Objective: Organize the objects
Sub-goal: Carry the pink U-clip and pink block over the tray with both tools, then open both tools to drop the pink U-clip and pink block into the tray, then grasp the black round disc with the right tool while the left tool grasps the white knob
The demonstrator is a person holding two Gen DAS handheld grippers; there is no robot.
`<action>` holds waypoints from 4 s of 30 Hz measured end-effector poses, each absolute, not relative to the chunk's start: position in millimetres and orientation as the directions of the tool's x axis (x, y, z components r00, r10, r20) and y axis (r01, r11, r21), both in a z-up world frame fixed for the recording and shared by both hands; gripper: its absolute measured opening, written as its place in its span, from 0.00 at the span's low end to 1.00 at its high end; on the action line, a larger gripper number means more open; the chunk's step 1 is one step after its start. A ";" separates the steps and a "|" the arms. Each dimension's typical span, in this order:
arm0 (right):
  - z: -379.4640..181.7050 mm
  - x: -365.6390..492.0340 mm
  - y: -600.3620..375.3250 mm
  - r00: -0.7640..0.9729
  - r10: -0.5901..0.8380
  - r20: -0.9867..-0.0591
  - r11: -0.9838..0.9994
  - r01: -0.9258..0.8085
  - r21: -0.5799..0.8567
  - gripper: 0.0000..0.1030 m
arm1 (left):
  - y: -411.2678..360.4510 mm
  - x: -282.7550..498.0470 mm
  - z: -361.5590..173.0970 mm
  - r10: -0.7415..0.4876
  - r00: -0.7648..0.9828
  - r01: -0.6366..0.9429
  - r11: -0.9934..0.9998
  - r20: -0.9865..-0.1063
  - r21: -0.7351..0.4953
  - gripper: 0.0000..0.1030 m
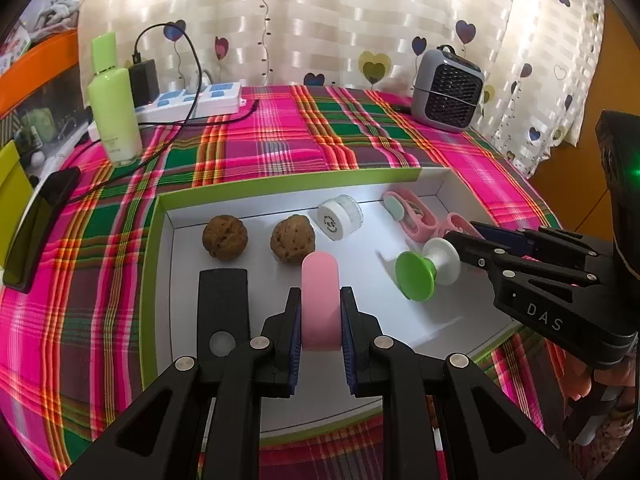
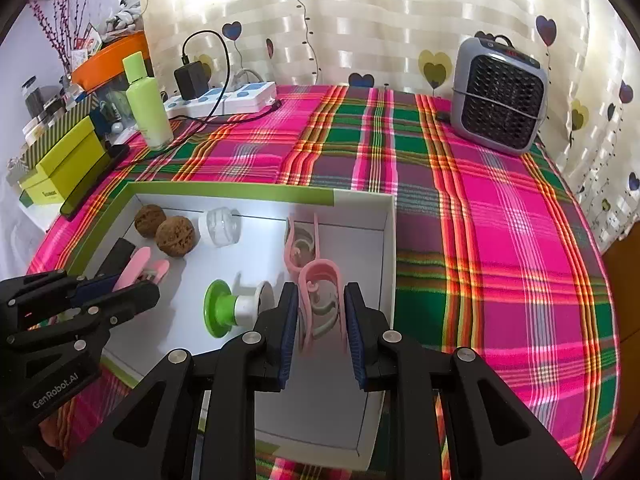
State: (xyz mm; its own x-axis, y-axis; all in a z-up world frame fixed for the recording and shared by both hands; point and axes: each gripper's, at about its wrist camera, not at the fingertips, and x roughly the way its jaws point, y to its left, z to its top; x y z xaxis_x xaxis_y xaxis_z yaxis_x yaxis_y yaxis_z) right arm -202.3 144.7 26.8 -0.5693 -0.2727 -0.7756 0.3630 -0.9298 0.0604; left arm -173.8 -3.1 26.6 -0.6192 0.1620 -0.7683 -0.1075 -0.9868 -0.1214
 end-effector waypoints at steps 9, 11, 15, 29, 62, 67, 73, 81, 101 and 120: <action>22.4 -204.7 137.9 -0.547 -0.298 -0.782 -0.919 0.386 0.081 0.24 | -2.1 -178.6 22.0 0.152 -0.610 -0.102 -0.988 -0.778 -0.113 0.15; 21.3 -205.2 136.5 -0.546 -0.297 -0.783 -0.919 0.387 0.079 0.24 | -2.7 -179.8 20.2 0.148 -0.607 -0.098 -0.989 -0.780 -0.111 0.15; 20.8 -206.8 134.1 -0.546 -0.300 -0.782 -0.917 0.390 0.079 0.24 | -3.1 -182.7 16.7 0.144 -0.602 -0.092 -0.990 -0.786 -0.111 0.15; 20.4 -206.4 134.0 -0.551 -0.292 -0.781 -0.918 0.390 0.069 0.24 | -2.9 -185.1 16.8 0.140 -0.604 -0.088 -0.990 -0.785 -0.108 0.15; 47.2 -158.4 141.0 -0.634 -0.279 -0.721 -0.934 0.352 0.052 0.36 | -2.3 -145.6 43.7 0.135 -0.660 -0.078 -0.991 -0.739 -0.111 0.39; 51.4 -142.9 145.6 -0.643 -0.290 -0.709 -0.936 0.344 0.071 0.36 | -2.8 -130.9 47.4 0.141 -0.666 -0.075 -0.990 -0.733 -0.121 0.39; 52.8 -124.6 146.9 -0.644 -0.300 -0.704 -0.933 0.352 0.076 0.36 | -4.0 -114.1 47.5 0.146 -0.669 -0.075 -0.989 -0.729 -0.130 0.39; 49.5 -98.9 150.7 -0.629 -0.345 -0.697 -0.918 0.382 0.110 0.36 | -9.9 -87.8 49.6 0.158 -0.681 -0.080 -0.987 -0.715 -0.143 0.39; 21.5 -84.3 132.0 -0.546 -0.400 -0.736 -0.887 0.432 0.162 0.50 | -25.7 -61.9 29.4 0.184 -0.660 -0.047 -0.978 -0.728 -0.204 0.39; 11.1 -96.1 129.5 -0.539 -0.354 -0.764 -0.903 0.408 0.131 0.40 | -20.1 -66.9 24.5 0.230 -0.642 -0.075 -0.968 -0.731 -0.239 0.39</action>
State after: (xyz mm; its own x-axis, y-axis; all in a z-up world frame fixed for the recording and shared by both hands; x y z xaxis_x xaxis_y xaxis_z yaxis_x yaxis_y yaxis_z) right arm -96.1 129.5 11.1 -0.5386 -0.3543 -0.7645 0.4084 -0.9034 0.1310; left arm -66.9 -20.1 24.5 -0.6419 0.2303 -0.7314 -0.0754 -0.9682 -0.2387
